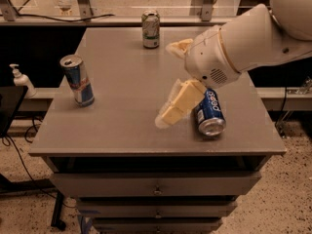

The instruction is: Move redbull can near 7up can

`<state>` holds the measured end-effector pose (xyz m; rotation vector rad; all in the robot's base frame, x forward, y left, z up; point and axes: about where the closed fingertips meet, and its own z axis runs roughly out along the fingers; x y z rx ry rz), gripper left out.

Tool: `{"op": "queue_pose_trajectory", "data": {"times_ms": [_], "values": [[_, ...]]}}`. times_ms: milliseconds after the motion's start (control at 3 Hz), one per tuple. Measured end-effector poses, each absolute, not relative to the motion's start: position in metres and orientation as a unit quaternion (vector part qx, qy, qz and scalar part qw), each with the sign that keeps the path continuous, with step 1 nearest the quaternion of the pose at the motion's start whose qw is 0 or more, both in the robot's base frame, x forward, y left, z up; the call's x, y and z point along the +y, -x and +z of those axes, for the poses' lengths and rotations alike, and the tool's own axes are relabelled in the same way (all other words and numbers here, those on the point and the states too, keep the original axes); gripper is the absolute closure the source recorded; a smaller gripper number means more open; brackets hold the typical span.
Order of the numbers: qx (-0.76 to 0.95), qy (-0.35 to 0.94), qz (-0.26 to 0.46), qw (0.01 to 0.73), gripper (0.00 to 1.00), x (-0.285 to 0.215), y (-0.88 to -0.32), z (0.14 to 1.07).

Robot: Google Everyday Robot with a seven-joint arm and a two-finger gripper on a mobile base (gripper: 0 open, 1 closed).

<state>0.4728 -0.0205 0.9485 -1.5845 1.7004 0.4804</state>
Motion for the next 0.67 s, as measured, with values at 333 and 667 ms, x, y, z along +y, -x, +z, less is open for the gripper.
{"op": "queue_pose_trajectory", "data": {"times_ms": [333,667], "values": [[0.661,0.619,0.189,0.379,0.0,-0.019,-0.474,0.95],[0.648,0.612,0.206,0.404,0.0,0.004,-0.491,0.941]]}}
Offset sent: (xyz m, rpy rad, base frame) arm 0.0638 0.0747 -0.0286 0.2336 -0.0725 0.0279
